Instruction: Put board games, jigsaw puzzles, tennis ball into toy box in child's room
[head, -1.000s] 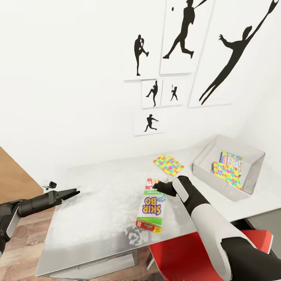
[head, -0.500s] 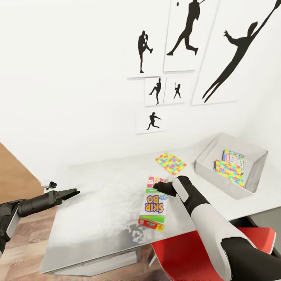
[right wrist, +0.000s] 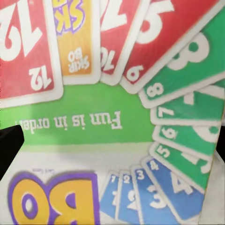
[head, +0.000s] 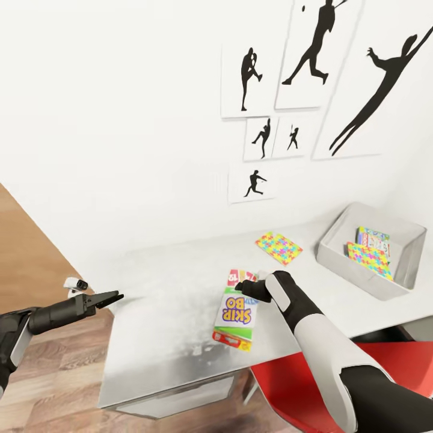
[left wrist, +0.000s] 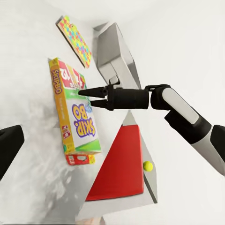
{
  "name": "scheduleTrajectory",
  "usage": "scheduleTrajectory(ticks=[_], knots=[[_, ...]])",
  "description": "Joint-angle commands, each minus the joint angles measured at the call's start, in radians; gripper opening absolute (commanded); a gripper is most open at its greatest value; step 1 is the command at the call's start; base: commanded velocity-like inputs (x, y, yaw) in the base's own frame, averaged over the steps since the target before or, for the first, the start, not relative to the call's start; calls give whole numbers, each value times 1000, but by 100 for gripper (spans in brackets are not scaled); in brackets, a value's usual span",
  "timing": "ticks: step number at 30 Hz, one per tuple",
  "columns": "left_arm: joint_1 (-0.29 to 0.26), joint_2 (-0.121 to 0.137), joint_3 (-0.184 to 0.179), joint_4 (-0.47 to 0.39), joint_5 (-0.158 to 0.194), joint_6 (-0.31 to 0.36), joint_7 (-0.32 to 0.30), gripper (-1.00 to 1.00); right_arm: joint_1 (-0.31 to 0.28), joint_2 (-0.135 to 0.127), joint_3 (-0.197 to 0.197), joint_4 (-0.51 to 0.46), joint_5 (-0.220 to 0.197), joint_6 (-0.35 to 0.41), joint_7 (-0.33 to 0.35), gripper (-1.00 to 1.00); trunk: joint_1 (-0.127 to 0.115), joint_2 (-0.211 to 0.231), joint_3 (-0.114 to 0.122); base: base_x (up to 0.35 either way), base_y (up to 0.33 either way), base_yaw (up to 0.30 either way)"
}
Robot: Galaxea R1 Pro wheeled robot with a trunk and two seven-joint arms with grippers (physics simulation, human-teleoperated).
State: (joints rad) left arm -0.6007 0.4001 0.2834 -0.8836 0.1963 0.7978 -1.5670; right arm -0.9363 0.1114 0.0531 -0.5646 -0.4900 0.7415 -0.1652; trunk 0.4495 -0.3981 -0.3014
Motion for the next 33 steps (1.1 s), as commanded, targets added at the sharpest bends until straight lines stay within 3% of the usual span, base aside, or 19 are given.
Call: scheduleTrajectory(ticks=[1,33], knots=[[-1,0,-1,0,0,11,-4,100,-1,1,4,-1,-12,2,-10,100,1,-2,-2,-20,227,0],[-1,0,-3,0,0,12,-4,100,-1,5,4,-2,-10,-1,-10,100,1,-2,-2,-67,250,0]])
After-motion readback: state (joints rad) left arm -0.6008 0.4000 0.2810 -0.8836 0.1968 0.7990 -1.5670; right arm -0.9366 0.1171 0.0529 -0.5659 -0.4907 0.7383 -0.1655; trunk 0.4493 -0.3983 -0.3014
